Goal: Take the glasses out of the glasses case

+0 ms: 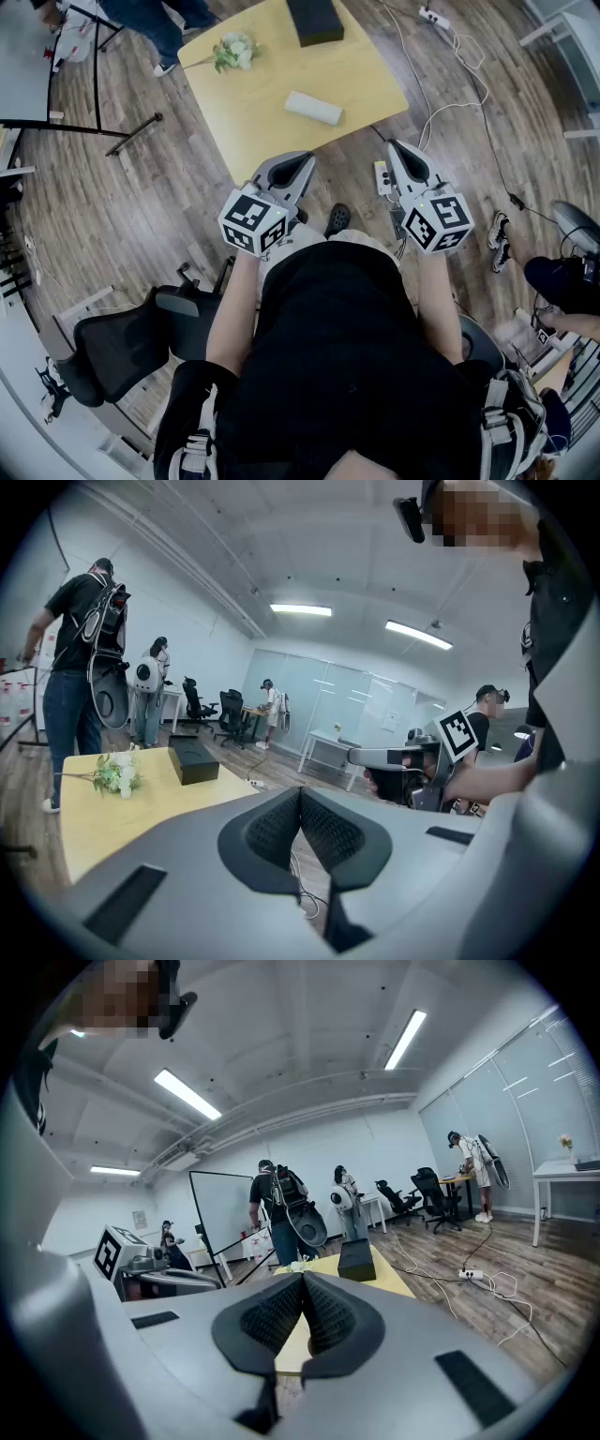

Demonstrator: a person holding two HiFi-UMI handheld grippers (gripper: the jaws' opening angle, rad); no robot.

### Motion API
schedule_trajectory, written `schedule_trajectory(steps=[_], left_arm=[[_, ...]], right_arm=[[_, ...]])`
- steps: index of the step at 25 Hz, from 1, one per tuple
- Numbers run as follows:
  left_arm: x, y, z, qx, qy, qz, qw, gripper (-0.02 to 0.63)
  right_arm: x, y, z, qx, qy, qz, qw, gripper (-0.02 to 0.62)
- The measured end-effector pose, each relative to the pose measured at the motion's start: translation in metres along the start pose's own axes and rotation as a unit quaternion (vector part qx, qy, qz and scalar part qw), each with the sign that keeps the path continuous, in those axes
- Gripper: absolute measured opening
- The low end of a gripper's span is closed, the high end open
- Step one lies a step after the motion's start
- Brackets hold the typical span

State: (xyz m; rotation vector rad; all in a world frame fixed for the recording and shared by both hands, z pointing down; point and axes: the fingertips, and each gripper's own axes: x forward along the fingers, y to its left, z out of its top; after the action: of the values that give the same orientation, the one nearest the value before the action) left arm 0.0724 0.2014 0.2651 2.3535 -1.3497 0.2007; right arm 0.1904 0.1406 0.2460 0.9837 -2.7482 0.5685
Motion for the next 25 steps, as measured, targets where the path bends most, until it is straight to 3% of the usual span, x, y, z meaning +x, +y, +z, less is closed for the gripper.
schedule_trajectory(steps=[11, 25], left_arm=[[0.003, -0.007, -0.012, -0.019, -0.013, 0.046, 0.9987, 0.023], [0.002, 0.029, -0.044, -0.051, 0.020, 0.074, 0.9957, 0.023]], right_arm=[[-0.012, -0.002, -0.006, -0.005, 0.010, 0.019, 1.000, 0.015], [0.022, -0.013, -0.028, 0.018, 0.032, 0.032, 0.999, 0.017]])
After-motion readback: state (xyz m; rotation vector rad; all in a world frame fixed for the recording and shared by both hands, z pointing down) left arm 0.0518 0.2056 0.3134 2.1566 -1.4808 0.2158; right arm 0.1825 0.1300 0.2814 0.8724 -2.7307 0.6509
